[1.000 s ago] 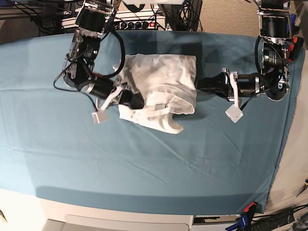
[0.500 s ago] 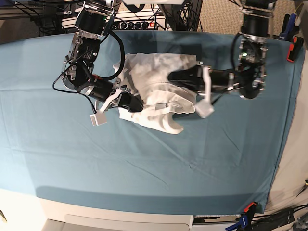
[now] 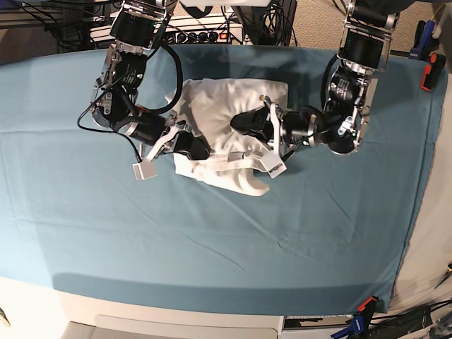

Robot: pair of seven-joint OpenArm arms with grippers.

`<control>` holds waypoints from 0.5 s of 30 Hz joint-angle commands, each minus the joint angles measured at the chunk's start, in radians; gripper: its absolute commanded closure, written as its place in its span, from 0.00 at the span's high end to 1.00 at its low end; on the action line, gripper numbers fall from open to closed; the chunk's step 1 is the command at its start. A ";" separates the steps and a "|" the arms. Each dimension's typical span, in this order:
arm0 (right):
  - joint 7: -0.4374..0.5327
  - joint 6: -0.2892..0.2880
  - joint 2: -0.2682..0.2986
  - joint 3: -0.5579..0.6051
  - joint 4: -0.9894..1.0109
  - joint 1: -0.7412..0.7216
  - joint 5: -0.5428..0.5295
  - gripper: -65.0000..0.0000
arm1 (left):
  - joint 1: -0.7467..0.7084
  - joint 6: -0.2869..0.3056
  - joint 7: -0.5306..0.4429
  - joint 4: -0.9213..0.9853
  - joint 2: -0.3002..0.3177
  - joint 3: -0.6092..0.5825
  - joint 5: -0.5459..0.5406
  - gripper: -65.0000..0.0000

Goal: Fold the T-shirt properly
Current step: 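Press and square the folded bundle's sides with both grippers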

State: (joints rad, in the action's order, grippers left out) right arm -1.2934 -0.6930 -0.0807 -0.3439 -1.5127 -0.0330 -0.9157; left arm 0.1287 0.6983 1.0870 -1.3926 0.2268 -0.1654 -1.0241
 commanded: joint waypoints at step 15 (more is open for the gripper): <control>0.015 -0.005 0.068 -0.022 -0.015 -0.014 0.020 0.00 | 0.127 -0.080 -0.058 -0.003 0.003 0.000 0.163 0.00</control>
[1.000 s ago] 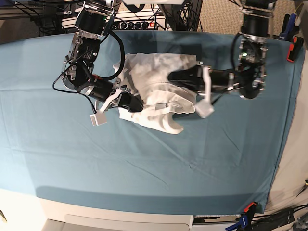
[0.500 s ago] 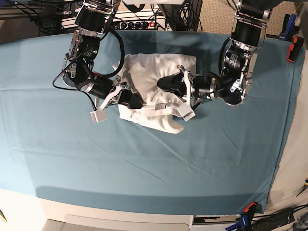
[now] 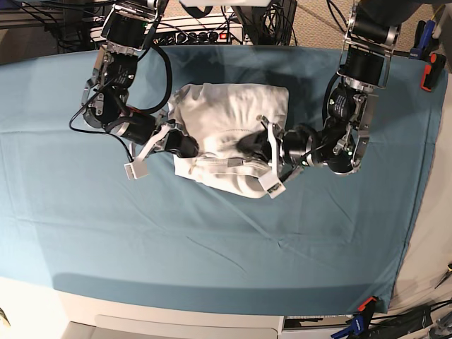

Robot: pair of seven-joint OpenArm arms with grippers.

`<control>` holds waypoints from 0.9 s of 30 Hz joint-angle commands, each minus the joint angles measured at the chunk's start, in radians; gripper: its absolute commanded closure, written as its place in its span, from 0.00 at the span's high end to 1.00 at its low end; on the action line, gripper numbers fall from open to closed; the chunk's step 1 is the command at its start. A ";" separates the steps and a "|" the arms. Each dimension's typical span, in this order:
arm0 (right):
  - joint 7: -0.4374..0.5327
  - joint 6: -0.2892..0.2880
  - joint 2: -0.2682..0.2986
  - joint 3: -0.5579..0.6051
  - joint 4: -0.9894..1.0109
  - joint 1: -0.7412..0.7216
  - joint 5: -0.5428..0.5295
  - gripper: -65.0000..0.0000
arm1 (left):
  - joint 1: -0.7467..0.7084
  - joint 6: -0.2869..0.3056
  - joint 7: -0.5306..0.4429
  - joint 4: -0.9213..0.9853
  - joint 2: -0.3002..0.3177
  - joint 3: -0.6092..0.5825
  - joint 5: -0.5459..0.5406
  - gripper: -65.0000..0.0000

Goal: Fold the T-shirt properly

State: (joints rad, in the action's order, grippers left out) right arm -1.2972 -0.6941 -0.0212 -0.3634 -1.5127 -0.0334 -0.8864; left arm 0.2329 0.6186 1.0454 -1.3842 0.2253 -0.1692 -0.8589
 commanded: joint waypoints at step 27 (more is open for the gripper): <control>0.018 -0.004 0.135 -0.226 -0.020 -0.014 -0.033 0.00 | 0.229 -0.245 -0.153 -0.046 0.026 0.063 0.451 0.00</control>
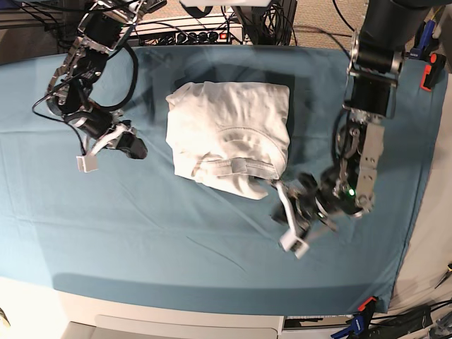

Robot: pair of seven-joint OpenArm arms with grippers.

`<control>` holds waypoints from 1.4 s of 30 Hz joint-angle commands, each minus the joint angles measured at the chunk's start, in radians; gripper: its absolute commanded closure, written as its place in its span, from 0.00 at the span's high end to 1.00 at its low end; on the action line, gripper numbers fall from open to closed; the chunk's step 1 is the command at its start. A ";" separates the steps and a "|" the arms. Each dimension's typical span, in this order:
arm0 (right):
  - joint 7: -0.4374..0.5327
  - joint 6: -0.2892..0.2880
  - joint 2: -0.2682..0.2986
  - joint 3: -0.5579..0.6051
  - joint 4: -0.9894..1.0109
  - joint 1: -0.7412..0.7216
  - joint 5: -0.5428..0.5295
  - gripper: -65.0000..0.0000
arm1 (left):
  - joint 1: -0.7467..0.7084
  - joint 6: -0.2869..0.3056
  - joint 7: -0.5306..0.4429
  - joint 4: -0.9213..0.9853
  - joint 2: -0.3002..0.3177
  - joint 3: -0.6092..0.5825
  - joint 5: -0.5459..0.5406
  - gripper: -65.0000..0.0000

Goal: Fold the T-shirt properly

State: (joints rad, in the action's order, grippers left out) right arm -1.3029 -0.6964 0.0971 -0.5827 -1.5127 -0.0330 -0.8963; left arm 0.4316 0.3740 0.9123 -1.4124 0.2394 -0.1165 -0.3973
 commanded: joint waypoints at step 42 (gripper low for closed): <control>-0.093 -0.002 0.184 -0.509 -0.339 0.949 -0.567 0.00 | -1.252 0.282 0.484 -0.214 0.444 1.223 -1.086 0.00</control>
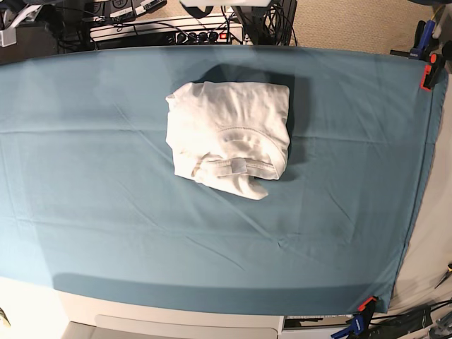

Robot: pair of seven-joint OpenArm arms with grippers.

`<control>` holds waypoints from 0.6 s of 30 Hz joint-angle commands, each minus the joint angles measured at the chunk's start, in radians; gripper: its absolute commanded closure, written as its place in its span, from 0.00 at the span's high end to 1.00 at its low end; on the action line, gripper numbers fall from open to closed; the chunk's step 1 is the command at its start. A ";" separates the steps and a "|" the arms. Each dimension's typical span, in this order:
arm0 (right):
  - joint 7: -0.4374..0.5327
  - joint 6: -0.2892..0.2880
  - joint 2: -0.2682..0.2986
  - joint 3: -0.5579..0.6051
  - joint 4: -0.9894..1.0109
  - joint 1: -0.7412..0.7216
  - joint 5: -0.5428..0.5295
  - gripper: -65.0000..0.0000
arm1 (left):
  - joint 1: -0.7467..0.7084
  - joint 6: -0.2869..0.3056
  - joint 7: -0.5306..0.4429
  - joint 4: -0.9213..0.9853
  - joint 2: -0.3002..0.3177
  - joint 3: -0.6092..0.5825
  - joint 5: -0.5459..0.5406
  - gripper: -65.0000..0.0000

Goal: Fold the T-shirt properly

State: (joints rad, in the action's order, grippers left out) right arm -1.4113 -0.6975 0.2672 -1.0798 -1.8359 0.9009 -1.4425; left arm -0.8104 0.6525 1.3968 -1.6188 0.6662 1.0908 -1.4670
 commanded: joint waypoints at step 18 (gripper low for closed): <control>0.015 -0.001 0.010 0.255 -0.014 0.035 0.119 0.00 | -0.306 0.003 -0.001 -0.414 -0.236 0.024 -0.017 0.00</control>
State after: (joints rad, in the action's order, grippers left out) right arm -1.4002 -0.6971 0.2657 -0.8104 -1.8393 0.9207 -1.3041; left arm -1.0992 0.6525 1.3983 -2.0232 0.4232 1.1072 -1.4670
